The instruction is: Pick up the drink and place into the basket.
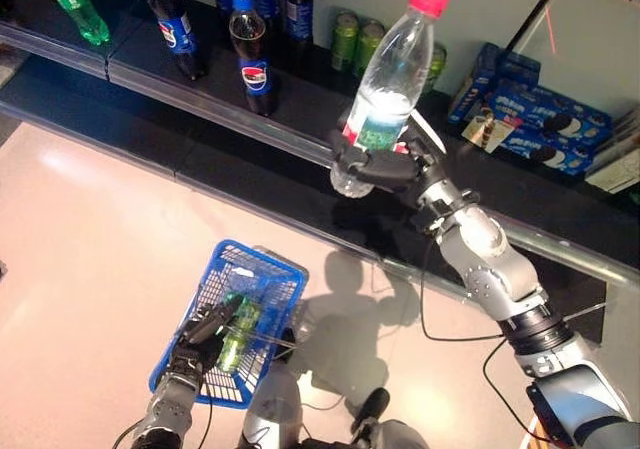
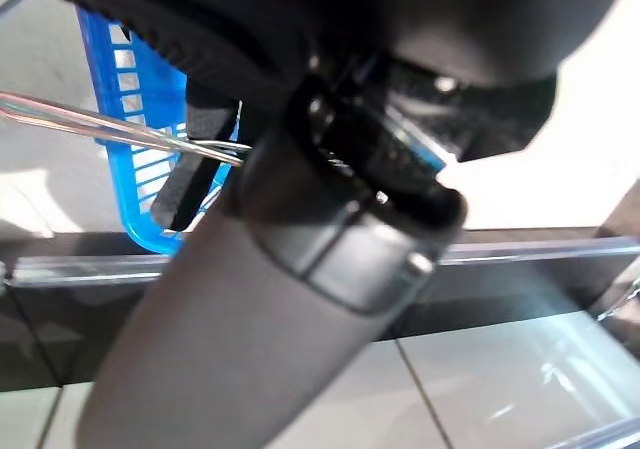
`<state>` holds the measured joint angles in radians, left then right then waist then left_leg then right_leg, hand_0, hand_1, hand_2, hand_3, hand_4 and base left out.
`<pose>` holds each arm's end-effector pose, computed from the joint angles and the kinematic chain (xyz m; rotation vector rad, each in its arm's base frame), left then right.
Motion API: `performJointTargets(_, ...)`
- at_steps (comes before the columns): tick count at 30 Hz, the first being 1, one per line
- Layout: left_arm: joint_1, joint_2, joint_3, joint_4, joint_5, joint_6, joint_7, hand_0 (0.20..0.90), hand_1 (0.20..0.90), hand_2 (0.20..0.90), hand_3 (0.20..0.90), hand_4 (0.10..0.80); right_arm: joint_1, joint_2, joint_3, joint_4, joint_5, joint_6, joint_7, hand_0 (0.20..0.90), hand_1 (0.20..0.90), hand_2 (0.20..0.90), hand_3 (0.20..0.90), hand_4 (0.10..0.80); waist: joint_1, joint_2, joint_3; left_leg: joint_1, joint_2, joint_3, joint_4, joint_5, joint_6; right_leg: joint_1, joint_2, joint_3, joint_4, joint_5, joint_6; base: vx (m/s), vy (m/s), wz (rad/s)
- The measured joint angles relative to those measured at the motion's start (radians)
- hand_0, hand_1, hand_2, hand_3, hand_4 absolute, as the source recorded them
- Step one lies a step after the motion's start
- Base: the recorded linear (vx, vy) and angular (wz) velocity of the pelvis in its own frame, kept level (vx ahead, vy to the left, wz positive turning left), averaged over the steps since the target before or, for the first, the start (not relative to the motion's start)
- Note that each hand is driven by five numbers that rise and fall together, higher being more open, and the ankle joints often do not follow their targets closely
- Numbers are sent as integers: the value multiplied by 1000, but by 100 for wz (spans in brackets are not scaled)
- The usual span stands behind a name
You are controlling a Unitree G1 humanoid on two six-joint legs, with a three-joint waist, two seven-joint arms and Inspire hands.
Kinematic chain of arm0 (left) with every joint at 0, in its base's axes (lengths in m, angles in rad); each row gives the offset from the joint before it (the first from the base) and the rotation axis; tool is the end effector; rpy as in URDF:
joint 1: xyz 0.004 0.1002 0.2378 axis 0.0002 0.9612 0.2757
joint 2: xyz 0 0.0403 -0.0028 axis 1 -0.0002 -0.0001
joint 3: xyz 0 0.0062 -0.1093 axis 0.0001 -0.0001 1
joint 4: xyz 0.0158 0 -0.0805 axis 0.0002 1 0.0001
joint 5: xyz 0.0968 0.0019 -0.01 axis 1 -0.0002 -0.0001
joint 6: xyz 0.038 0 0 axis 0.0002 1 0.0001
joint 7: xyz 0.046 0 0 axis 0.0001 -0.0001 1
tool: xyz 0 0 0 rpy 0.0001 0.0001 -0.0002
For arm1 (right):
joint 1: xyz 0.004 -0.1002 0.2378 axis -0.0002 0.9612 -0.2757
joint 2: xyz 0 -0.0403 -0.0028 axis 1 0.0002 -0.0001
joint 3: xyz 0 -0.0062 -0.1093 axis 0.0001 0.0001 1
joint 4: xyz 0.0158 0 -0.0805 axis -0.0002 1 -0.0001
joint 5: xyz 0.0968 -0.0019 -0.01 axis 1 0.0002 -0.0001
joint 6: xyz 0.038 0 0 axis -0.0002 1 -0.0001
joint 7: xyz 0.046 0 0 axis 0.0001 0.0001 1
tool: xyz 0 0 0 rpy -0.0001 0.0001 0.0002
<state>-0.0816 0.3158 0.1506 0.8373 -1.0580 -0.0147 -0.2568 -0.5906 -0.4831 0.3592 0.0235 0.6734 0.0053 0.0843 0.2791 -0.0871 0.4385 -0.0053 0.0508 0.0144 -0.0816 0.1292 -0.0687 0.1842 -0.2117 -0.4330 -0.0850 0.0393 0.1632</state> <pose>0.1594 0.2667 -0.0594 -0.8172 0.3870 0.3695 0.2831 -0.1423 0.1613 0.0636 -0.3319 0.5735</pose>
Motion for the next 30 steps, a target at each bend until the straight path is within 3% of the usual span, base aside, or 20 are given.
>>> performJointTargets(5,13,-5,0,-44,-12,-1,-1,300,300,300,200,100,31,10,20,-1,-21,-1,6,300,300,300,200,100,22,0,0,-5,-1,-7,0,0,0,0,0,0,0,-3,1,-6,-3,7)
performJointTargets(9,48,-21,-18,-202,-55,0,-3,300,300,300,200,100,71,17,21,0,-61,-14,-18,300,300,300,200,100,48,0,0,-22,0,-6,0,10,-1,1,0,-2,0,-10,6,-1,-18,19)
performJointTargets(17,71,-23,-41,-435,-87,44,-6,300,300,300,200,100,78,39,21,0,-96,-34,-49,300,300,300,200,100,78,0,0,-35,-8,-59,0,20,-8,24,3,-25,0,-29,11,21,1,21)
performJointTargets(30,84,60,-123,-708,-120,130,-15,300,300,300,200,100,92,38,62,0,-205,-62,-70,300,300,300,200,100,135,0,0,-47,-25,-110,1,27,-7,43,0,-55,0,-41,19,35,7,12)
